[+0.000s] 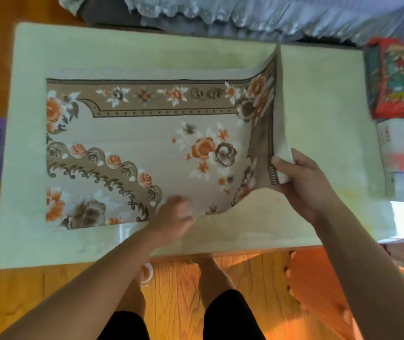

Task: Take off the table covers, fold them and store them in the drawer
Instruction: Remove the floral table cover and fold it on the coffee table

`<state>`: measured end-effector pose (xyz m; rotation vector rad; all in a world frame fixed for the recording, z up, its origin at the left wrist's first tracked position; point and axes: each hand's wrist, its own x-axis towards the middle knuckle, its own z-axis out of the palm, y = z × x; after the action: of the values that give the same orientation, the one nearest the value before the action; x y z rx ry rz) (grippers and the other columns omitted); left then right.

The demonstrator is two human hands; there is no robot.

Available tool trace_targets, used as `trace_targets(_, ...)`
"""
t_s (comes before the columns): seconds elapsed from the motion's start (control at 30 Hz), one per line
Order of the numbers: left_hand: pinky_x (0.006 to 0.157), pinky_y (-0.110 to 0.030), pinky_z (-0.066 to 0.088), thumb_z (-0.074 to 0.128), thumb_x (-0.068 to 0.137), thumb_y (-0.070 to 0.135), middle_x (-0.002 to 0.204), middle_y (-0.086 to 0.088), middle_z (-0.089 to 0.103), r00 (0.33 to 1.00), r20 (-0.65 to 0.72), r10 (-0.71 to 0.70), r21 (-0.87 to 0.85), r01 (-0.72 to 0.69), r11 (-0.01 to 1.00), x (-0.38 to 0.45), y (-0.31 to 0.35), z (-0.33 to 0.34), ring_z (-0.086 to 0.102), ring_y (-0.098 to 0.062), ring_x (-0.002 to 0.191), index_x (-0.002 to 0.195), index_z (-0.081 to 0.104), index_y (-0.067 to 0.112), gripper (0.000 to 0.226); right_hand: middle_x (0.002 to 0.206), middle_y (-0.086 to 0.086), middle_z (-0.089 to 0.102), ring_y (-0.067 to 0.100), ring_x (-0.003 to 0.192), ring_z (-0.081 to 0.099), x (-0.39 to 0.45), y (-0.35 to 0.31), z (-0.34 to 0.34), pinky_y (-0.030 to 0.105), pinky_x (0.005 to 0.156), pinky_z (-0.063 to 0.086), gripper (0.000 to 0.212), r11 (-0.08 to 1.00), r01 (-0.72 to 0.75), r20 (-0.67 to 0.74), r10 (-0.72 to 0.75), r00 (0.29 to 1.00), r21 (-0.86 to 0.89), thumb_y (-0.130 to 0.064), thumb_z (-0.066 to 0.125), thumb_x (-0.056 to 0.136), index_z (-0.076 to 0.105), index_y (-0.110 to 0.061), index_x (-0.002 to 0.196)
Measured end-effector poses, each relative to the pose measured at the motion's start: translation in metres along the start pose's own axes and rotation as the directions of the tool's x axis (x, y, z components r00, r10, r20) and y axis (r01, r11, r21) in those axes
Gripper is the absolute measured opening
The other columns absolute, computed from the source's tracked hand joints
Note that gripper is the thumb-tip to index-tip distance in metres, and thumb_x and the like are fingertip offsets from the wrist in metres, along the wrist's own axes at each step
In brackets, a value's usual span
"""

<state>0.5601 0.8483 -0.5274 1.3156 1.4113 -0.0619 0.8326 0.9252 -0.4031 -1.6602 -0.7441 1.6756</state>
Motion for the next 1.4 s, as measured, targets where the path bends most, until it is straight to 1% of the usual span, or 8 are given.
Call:
trace_targets(0.1,0.079,-0.023,0.047,0.055,0.101,0.027,0.118,0.005,0.062,0.970,-0.154,-0.190,-0.527,0.082,0.846,-0.025,-0.029,-0.046,0.061,-0.014,0.106,0.124,0.062,0.026,0.024,0.116,0.023,0.070,0.038,0.104,0.069,-0.011,-0.015,0.084,0.052,0.087,0.059,0.025,0.990,0.076,0.101,-0.064,0.993,-0.115,-0.007,0.058,0.097,0.063,0.003,0.119)
trace_targets(0.23,0.074,-0.031,0.048,0.057,0.101,0.020,0.091,-0.004,0.063,0.893,-0.202,-0.402,-0.867,0.028,0.497,-0.076,-0.100,-0.102,0.059,-0.020,0.084,0.093,0.067,0.021,0.013,0.103,0.013,0.074,0.024,0.094,0.072,-0.014,0.003,0.203,0.043,0.081,0.060,0.015,0.955,0.165,0.228,-0.108,0.968,-0.247,-0.008,0.066,0.092,0.069,-0.008,0.107)
trace_targets(0.33,0.089,-0.038,0.050,0.058,0.100,0.023,0.097,-0.014,0.073,0.829,-0.205,-0.520,-0.931,-0.001,0.365,-0.106,-0.161,-0.129,0.067,-0.026,0.092,0.100,0.071,0.014,0.016,0.096,-0.003,0.069,0.007,0.089,0.067,-0.011,0.041,0.291,0.016,0.074,0.051,0.010,0.848,0.276,0.338,-0.123,0.933,-0.453,-0.012,0.065,0.093,0.067,-0.021,0.097)
trace_targets(0.6,0.099,-0.044,0.046,0.026,0.102,0.068,0.107,-0.015,0.074,0.847,0.062,-0.528,-0.967,0.182,0.178,-0.096,-0.241,-0.144,0.069,-0.032,0.102,0.110,0.067,0.011,0.071,0.139,0.003,0.043,0.027,0.119,0.052,0.029,0.188,0.429,0.039,0.098,0.049,0.023,0.329,0.354,0.408,0.108,0.907,-0.875,-0.021,0.055,0.093,0.062,-0.016,0.114)
trace_targets(0.73,0.093,-0.045,0.057,0.052,0.095,0.063,0.109,-0.008,0.074,0.850,0.046,-0.524,-0.954,0.193,0.229,-0.097,-0.236,-0.150,0.071,-0.030,0.102,0.114,0.067,0.020,0.049,0.129,-0.001,0.051,0.020,0.120,0.047,0.016,0.198,0.430,0.043,0.105,0.043,0.014,0.421,0.411,0.486,0.085,0.870,-0.809,-0.034,0.052,0.093,0.061,-0.024,0.095)
trace_targets(0.87,0.089,-0.043,0.059,0.056,0.095,0.035,0.114,-0.004,0.073,0.873,-0.152,-0.464,-0.830,0.142,0.540,-0.093,-0.228,-0.148,0.070,-0.026,0.101,0.124,0.068,0.024,0.034,0.132,-0.018,0.047,0.005,0.113,0.051,0.005,0.180,0.404,0.026,0.099,0.047,0.023,0.544,0.348,0.463,0.086,0.882,-0.764,-0.030,0.055,0.100,0.065,-0.024,0.120)
trace_targets(1.13,0.071,-0.024,0.053,0.044,0.104,0.020,0.117,0.001,0.067,0.816,-0.345,-0.464,-0.680,0.123,0.723,-0.086,-0.227,-0.136,0.066,-0.022,0.105,0.132,0.059,0.024,0.032,0.143,0.010,0.041,0.034,0.126,0.040,0.011,0.178,0.276,0.046,0.102,0.040,0.051,0.299,-0.094,-0.164,-0.219,0.962,-0.950,-0.007,0.056,0.087,0.047,-0.013,0.136)
trace_targets(1.4,0.099,-0.045,0.055,0.041,0.105,0.019,0.134,0.002,0.063,0.785,-0.398,-0.474,-0.609,0.160,0.777,-0.072,-0.224,-0.136,0.062,-0.025,0.117,0.145,0.050,0.033,0.044,0.161,0.010,0.014,0.036,0.145,0.015,-0.002,0.208,0.226,0.053,0.113,0.035,0.077,0.020,-0.032,-0.035,-0.125,0.992,-0.999,-0.004,0.054,0.084,0.022,-0.019,0.153)
